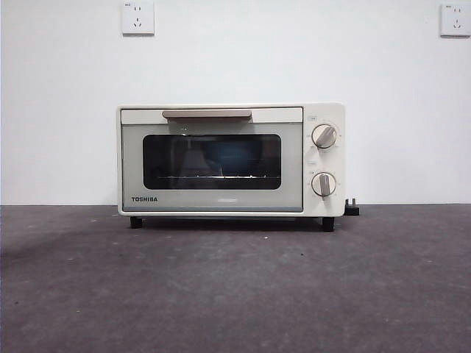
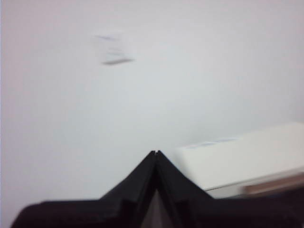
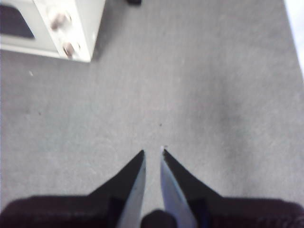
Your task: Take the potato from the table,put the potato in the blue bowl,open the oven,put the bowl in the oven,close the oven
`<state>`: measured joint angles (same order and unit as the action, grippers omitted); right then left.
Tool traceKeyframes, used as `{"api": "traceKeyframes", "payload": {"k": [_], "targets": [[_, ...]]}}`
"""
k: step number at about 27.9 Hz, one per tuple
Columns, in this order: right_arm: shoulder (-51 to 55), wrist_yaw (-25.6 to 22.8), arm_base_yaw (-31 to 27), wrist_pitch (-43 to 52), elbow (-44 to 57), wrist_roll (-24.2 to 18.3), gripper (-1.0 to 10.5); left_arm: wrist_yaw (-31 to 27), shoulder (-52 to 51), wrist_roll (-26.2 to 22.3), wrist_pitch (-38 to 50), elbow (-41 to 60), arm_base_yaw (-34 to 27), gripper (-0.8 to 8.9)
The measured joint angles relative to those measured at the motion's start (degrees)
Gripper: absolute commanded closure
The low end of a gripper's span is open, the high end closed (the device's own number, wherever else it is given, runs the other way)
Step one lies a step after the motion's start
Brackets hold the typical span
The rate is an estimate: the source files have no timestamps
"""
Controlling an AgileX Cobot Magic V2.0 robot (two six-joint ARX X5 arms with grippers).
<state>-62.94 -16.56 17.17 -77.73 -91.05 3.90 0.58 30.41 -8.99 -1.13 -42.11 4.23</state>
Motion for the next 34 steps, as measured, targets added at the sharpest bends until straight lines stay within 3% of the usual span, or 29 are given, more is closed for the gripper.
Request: {"api": "traceKeyframes", "payload": {"k": [8, 15, 23, 34], "targets": [[-9.7, 0.0, 0.0, 0.0, 0.0, 0.0, 8.9, -1.9, -16.41, 0.0, 2.29, 24.72, -2.95, 8.18], [-16.7, 0.0, 0.0, -0.02, 0.0, 0.0, 8.9, 1.73, -27.06, 3.89, 2.05, 38.16, -3.1, 8.18], [-19.93, 0.02, 0.0, -0.02, 0.0, 0.0, 8.9, 2.16, -30.1, 7.45, 1.22, 40.5, -3.1, 8.18], [-19.96, 0.0, 0.0, 3.26, 0.0, 0.0, 8.9, 1.75, -29.83, 8.04, -9.29, 41.09, -3.1, 8.18]]}}
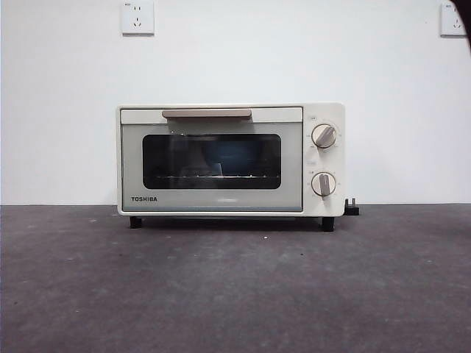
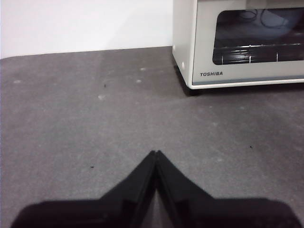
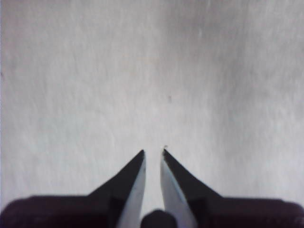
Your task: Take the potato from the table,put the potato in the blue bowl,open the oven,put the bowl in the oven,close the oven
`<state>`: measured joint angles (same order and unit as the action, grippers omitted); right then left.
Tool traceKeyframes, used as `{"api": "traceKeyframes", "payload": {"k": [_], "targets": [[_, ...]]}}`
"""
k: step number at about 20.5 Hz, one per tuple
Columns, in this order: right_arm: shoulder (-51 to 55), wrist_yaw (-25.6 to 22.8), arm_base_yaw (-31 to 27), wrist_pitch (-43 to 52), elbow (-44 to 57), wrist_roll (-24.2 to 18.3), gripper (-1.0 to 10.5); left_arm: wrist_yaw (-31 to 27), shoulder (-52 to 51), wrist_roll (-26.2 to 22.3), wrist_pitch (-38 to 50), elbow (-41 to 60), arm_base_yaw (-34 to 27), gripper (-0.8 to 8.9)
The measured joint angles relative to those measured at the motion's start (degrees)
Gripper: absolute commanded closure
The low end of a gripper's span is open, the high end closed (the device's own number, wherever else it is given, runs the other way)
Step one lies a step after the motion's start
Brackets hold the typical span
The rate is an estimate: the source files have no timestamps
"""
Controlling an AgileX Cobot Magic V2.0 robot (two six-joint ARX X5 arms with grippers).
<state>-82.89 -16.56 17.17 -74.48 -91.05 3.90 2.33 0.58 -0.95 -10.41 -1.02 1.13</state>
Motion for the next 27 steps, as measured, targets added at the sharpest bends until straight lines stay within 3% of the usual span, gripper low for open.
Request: {"api": "traceKeyframes", "payload": {"k": [17, 27], "targets": [[0.0, 0.02, 0.0, 26.21, 0.0, 0.0, 8.9, 0.0, 0.33, 1.64, 0.57, 0.0, 0.0, 8.18], [0.5, -1.29, -0.44, 30.38, 0.0, -1.68, 8.9, 0.0, 0.33, 1.64, 0.59, 0.0, 0.0, 8.18]]}}
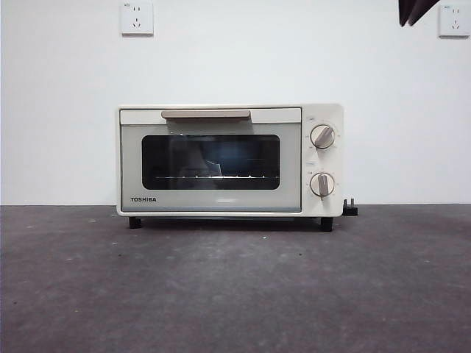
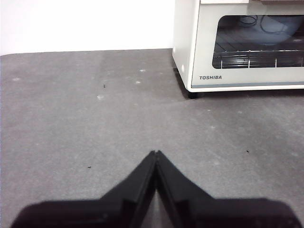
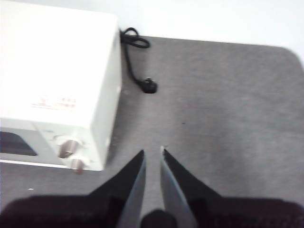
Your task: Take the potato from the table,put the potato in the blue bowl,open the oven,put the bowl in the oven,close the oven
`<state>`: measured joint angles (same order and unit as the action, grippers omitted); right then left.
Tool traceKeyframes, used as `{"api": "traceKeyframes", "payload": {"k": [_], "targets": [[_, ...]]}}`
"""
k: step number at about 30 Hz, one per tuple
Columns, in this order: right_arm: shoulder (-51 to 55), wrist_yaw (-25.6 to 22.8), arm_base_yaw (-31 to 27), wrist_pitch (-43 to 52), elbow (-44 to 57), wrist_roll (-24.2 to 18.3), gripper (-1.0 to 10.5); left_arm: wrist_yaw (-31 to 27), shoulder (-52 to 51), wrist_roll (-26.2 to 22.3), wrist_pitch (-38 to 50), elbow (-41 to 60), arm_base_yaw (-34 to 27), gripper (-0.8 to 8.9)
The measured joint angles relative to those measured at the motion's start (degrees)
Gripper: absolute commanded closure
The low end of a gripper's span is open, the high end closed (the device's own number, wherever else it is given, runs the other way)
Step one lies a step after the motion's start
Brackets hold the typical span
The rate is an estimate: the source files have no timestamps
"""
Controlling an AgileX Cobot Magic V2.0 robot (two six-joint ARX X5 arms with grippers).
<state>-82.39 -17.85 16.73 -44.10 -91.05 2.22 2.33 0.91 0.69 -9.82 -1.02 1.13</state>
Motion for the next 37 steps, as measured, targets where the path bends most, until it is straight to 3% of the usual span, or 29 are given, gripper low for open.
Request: {"api": "traceKeyframes", "payload": {"k": [4, 7, 10, 15, 22, 27, 32, 37], "targets": [[3.74, -0.37, -0.46, 1.73, 0.24, -5.16, 8.9, 0.0, 0.0, 0.0, 0.0, 0.0, 0.0, 8.17], [9.29, 0.39, -1.97, 9.16, 2.38, -9.62, 8.9, 0.0, 0.0, 0.0, 0.0, 0.0, 0.0, 8.17], [16.26, 5.73, -5.01, 21.0, 8.55, -11.5, 8.9, 0.0, 0.0, 0.0, 0.0, 0.0, 0.0, 8.17], [29.03, 21.73, -12.94, 40.33, 25.33, -12.37, 8.9, 0.0, 0.0, 0.0, 0.0, 0.0, 0.0, 8.18], [47.23, 23.26, -18.51, 53.48, 50.21, -12.52, 8.9, 0.0, 0.0, 0.0, 0.0, 0.0, 0.0, 8.17], [59.74, 23.52, -20.17, 58.51, 69.07, -9.53, 8.9, 0.0, 0.0, 0.0, 0.0, 0.0, 0.0, 8.18], [70.1, 23.85, -22.45, 61.59, 86.62, -2.16, 8.9, 0.0, 0.0, 0.0, 0.0, 0.0, 0.0, 8.17], [75.65, 23.65, -22.56, 55.34, 90.18, 1.81, 8.9, 0.0, 0.02, 0.0, 0.0, 0.0, 0.0, 8.18]]}}
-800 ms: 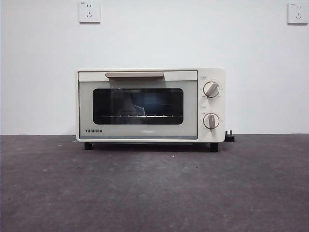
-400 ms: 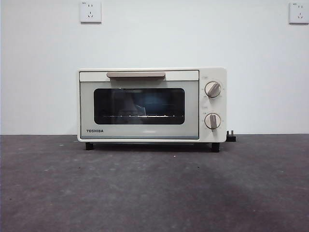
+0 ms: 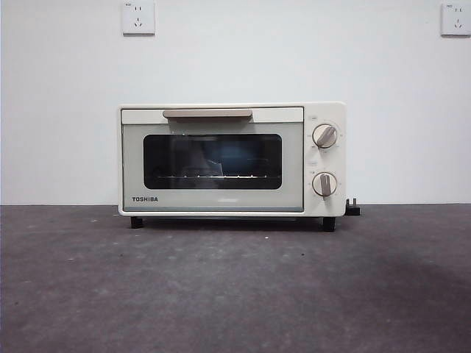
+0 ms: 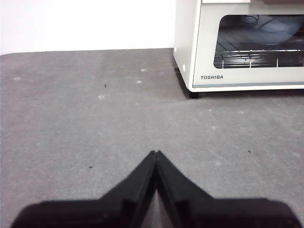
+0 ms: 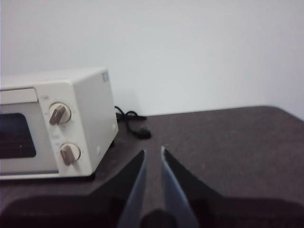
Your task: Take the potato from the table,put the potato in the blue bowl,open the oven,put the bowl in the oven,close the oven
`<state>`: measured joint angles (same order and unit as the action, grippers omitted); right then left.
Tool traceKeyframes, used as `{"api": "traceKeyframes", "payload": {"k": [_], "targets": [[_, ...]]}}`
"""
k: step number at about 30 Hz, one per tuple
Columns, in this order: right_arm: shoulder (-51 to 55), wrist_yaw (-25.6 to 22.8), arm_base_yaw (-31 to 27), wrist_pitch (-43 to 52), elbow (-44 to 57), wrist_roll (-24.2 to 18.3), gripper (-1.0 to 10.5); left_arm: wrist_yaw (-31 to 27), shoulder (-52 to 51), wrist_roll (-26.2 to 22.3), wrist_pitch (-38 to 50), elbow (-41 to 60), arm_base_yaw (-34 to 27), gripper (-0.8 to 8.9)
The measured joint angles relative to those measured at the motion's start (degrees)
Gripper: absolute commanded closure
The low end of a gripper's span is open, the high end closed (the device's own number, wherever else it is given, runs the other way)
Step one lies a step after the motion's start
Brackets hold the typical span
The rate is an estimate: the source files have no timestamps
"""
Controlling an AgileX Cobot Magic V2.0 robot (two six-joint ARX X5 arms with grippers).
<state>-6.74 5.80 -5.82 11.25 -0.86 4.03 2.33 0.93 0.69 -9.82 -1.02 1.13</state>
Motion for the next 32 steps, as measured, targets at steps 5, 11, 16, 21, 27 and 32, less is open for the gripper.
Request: {"api": "traceKeyframes", "payload": {"k": [5, 11, 16, 21, 27, 32], "targets": [[2.89, -1.4, 0.15, -10.19, -0.04, -0.44, 8.9, 0.0, 0.0, 0.0, 0.0, 0.0, 0.0, 8.17], [6.21, -2.99, 0.17, -20.0, -0.04, -0.92, 8.9, 0.0, -0.02, 0.0, 0.02, 0.0, 0.0, 8.17], [6.19, -4.13, 0.17, -21.4, -0.17, -1.9, 8.9, 0.0, 0.2, 0.0, 0.02, 0.0, 0.0, 8.18], [6.19, -7.93, 0.17, -21.59, -0.17, -2.49, 8.9, 0.0, 0.42, 0.0, 0.0, 0.0, 0.0, 8.17], [6.19, -7.98, 0.17, -21.59, -0.17, -2.54, 8.9, 0.0, 0.61, 0.0, 0.02, 0.0, 0.0, 8.17], [6.19, -7.98, 0.17, -21.59, -0.2, -2.54, 8.9, 0.0, 0.72, 0.0, 0.0, 0.0, 0.0, 8.17]]}}
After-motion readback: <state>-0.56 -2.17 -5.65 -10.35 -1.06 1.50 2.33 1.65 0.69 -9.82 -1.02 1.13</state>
